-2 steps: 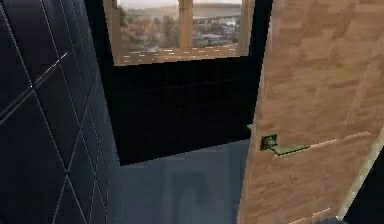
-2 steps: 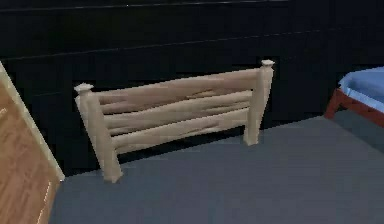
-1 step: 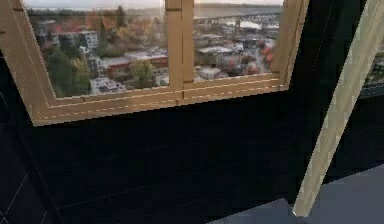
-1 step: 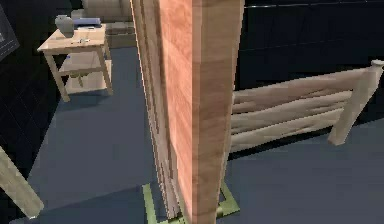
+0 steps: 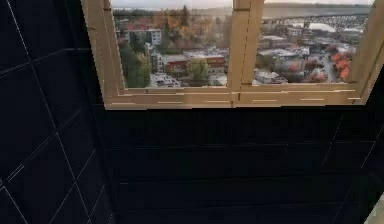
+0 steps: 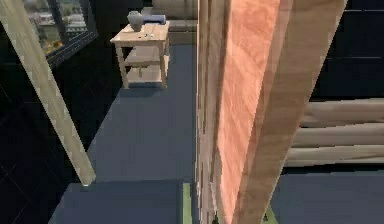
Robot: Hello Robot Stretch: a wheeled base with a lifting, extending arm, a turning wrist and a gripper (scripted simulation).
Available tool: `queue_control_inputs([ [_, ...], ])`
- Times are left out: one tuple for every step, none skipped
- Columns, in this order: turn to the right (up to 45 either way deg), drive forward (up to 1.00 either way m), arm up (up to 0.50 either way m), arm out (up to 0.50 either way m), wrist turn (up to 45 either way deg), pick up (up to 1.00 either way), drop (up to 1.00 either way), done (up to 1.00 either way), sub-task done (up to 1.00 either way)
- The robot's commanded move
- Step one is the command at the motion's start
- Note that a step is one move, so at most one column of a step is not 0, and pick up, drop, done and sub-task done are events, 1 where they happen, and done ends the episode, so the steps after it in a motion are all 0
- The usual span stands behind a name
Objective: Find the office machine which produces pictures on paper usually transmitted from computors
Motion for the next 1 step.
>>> queue_control_inputs([
  [0.0, 0.3, 0.0, 0.0, 0.0, 0.0, 0.0, 0.0, 0.0],
])
